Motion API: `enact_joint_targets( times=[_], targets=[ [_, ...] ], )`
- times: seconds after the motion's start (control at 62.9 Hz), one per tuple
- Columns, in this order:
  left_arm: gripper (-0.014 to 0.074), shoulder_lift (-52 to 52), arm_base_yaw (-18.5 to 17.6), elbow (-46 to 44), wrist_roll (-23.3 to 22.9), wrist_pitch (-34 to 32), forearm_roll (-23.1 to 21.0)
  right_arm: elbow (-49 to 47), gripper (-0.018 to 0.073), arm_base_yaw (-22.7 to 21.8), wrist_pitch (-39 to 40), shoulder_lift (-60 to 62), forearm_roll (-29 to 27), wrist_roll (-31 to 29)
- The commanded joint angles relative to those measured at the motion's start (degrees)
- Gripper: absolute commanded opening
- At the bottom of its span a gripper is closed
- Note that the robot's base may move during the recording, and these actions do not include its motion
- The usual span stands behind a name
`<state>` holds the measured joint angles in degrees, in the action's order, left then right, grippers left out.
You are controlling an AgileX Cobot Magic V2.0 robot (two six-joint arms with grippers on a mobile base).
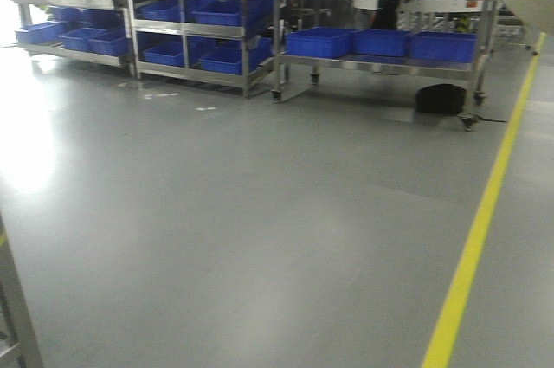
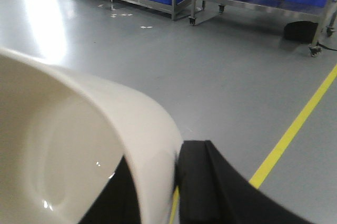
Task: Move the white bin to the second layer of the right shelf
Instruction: 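Drive the base away from the table carrying the bin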
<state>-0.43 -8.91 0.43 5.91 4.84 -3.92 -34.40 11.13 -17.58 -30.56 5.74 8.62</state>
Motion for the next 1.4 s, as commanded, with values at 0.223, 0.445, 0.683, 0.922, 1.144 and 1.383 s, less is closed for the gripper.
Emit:
enact_joint_targets(
  times=[0.223, 0.445, 0.683, 0.922, 1.144, 1.383],
  targets=[
    [0.0085, -0.8, -0.21, 2.11, -0.2, -4.84, -0.31, -1.88, 0.0057, -0.45, 6.14, -0.1, 0.32, -0.16],
    [0.0085, -0.8, -0.21, 2.11, -0.2, -4.84, -0.31, -1.88, 0.0057, -0.45, 6.14, -0.1, 0.32, -0.16],
    [0.0085, -0.8, -0.21, 2.11, -0.2, -4.84, -0.31, -1.88, 0.0057, -0.45, 6.14, -0.1, 0.32, -0.16],
    [0.0085, -0.8, -0.21, 2.11, -0.2, -4.84, -0.31, -1.88, 0.0057, -0.45, 6.14, -0.1, 0.32, -0.16],
    [0.0085, -0.8, -0.21, 2.11, -0.2, -4.84, -0.31, -1.88, 0.0057, -0.45, 6.14, -0.1, 0.32, -0.16],
    [0.0085, -0.8, -0.21, 2.11, -0.2, -4.84, -0.31, -1.88, 0.0057, -0.45, 5.92, -0.1, 0.32, -0.16]
  ],
)
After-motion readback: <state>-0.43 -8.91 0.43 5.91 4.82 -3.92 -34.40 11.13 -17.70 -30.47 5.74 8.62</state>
